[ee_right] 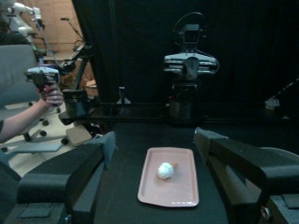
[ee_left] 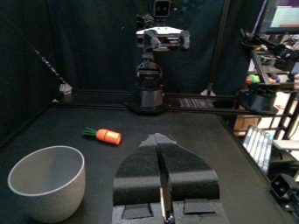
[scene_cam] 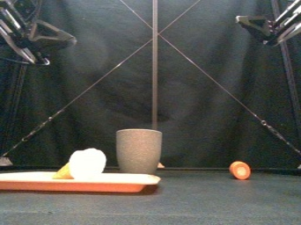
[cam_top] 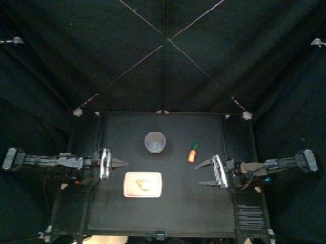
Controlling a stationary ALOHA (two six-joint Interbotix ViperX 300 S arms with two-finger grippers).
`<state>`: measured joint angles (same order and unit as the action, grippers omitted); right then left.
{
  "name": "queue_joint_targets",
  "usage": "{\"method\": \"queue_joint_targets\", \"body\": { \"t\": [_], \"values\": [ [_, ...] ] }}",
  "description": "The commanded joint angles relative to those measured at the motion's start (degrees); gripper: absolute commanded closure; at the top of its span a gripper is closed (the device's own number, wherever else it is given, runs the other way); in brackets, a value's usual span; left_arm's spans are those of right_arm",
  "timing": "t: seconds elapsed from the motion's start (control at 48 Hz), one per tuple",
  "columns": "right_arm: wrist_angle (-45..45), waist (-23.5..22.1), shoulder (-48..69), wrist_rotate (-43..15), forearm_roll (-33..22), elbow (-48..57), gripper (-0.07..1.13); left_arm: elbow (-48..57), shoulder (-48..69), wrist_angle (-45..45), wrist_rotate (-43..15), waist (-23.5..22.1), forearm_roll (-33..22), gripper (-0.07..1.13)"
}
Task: Pick the ice cream then place it on the pink plate
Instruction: Drop ice cream on the pink plate and return to neutral
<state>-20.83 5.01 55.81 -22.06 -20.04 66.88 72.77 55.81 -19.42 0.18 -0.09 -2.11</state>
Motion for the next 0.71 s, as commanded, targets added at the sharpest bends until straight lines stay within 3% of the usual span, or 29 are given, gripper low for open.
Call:
{"method": "queue_joint_targets", "body": {
  "t": [0.021,0.708],
  "values": [
    [-0.5,0.2,0.2,0.2,0.0,-0.5,0.01,-0.7,-0.1,-0.6,-0.1,0.1,-0.1,1.09],
    [-0.5,0.2,1.3,0.1,-1.7,0.6,0.01,-0.7,-0.2,-0.7,-0.1,0.1,-0.1,1.09]
  ]
}}
